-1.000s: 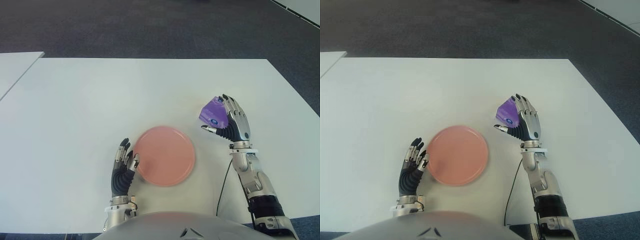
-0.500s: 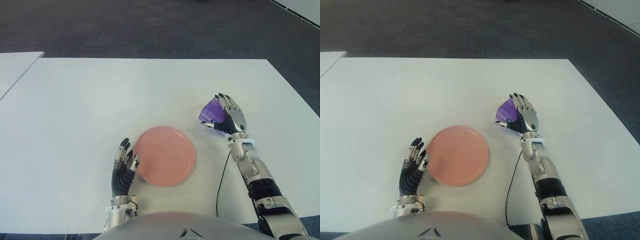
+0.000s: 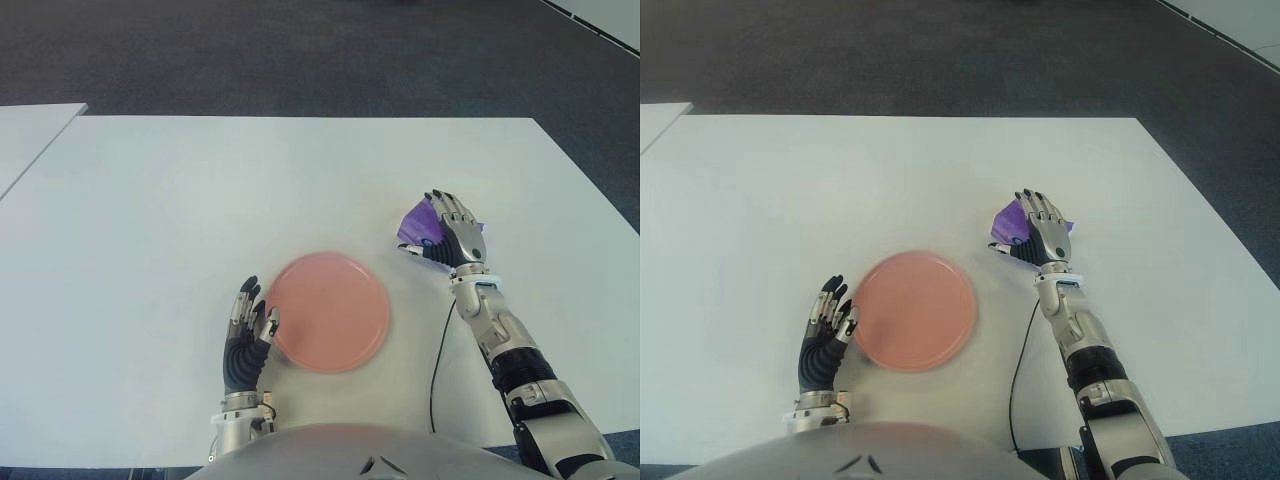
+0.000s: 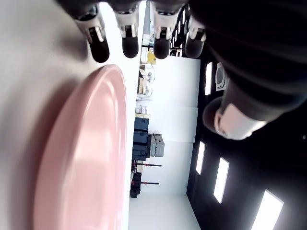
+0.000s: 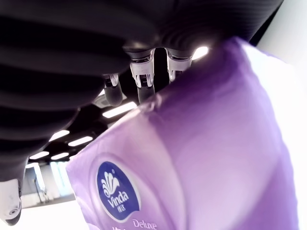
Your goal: Put the tissue paper into the plate.
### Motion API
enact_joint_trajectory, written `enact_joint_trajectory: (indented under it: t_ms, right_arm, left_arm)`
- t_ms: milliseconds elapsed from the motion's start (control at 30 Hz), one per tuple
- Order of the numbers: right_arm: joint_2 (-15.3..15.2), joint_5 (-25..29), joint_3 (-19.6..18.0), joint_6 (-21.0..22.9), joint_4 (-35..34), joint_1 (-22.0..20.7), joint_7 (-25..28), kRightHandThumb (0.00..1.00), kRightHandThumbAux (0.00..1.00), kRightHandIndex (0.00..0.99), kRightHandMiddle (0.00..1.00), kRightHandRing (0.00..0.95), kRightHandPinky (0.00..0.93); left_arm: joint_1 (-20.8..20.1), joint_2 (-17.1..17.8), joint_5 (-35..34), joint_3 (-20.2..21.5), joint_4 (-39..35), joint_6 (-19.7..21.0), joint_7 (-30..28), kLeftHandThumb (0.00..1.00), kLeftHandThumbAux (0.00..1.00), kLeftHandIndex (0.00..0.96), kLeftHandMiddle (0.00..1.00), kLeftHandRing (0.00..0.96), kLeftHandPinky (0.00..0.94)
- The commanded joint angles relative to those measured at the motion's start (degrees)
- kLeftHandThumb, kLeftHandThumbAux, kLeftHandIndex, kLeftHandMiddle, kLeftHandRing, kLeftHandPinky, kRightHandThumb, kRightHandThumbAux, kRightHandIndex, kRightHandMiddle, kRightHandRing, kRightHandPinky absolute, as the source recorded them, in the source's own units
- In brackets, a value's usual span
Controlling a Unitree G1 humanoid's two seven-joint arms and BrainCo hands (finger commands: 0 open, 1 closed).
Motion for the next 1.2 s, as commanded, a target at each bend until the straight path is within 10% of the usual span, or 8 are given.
enact_joint_trajectory:
  t_ms: [33, 1200]
  right_arm:
    - [-0.5, 0.2, 1.3, 1.0, 1.8, -1.3, -0.7, 0.313, 0.538, 0.03, 0.048, 0.038, 0.079]
    - [-1.1, 3.0, 3.7, 0.7, 9.4, -4.8, -3.1, 0.334, 0.558, 0.03, 0.042, 0.037, 0.057]
  left_arm:
    - [1.3, -2.2, 0.2, 0.3, 3.4, 2.9, 1.0, 0.152, 0.628, 0.065, 0.063, 0.042, 0.031]
    - [2.2, -1.6, -0.5, 0.9, 3.4, 1.8, 0.6, 0.148, 0.641, 0.06, 0.055, 0.037, 0.032]
